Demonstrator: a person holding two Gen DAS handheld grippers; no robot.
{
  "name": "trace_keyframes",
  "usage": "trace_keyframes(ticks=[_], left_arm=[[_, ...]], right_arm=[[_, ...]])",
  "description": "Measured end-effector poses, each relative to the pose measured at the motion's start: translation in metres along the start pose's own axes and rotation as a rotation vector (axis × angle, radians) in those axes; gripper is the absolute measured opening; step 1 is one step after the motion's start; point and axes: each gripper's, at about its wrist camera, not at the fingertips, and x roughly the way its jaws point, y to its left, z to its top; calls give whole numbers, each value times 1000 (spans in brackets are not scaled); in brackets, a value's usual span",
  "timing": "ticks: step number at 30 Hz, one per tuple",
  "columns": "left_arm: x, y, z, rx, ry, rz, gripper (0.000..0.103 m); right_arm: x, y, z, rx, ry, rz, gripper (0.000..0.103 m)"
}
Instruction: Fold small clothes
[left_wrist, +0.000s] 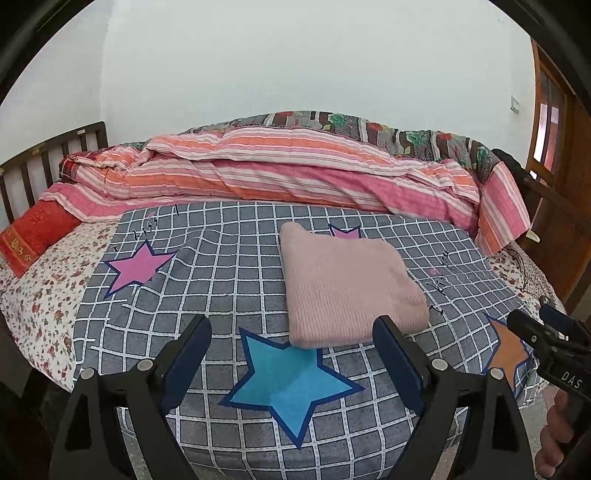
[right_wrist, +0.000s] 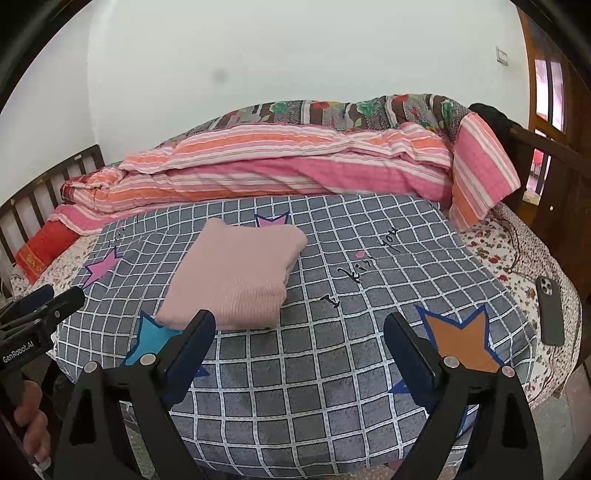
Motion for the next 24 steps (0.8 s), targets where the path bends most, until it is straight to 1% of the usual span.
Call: trace_keyframes(ticks=[11, 24], left_arm=[[0, 4, -1, -16, 5, -3, 89], [2, 3, 1, -2, 11, -3, 89]], right_arm=[[-7, 5, 3, -19, -12, -12, 91], [-2, 3, 1, -8, -4, -11, 91]])
